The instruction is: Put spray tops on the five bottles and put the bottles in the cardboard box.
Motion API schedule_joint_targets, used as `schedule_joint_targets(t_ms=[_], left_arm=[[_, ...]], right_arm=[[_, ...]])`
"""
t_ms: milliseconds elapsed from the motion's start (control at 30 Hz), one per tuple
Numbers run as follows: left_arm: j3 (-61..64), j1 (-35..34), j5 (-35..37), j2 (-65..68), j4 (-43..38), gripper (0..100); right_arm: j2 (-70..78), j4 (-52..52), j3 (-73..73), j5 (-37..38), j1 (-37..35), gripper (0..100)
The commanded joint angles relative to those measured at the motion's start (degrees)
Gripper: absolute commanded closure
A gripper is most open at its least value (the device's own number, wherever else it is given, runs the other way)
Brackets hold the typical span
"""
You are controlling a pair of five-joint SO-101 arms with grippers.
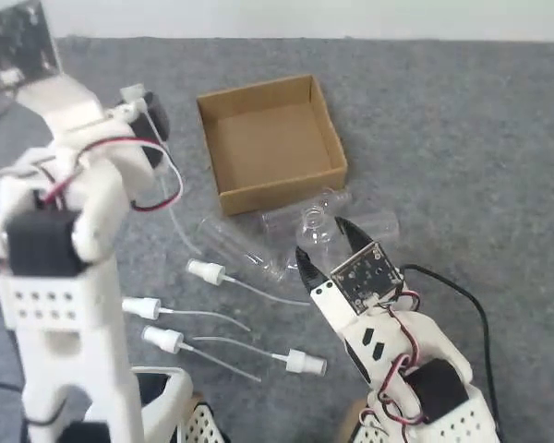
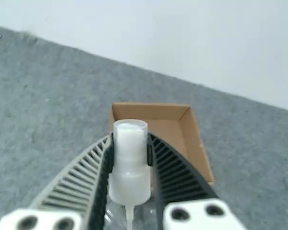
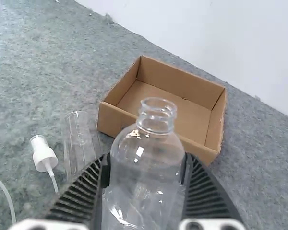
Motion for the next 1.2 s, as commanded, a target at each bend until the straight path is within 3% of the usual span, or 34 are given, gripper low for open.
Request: schedule_joint_targets(t_ms=[0, 300, 633, 1167], left_arm=[[4.6, 2.7, 0.4, -7.9, -8.8, 99], [15.2, 9.8, 0.5, -17.1, -22.5, 99], [36.9, 17.7, 0.0, -27.6, -50.1, 99], [39.9, 18.8, 0.4, -30.0, -49.7, 99]], right_arm=[[-0.9, -1.5, -0.8, 0.1, -0.6, 92.5], [-0.9, -6.6, 2.2, 0.0, -0.7, 92.5], [-0.9, -15.2, 9.1, 4.8, -3.7, 92.8], [-0.9, -15.2, 9.2, 4.8, -4.6, 92.5]])
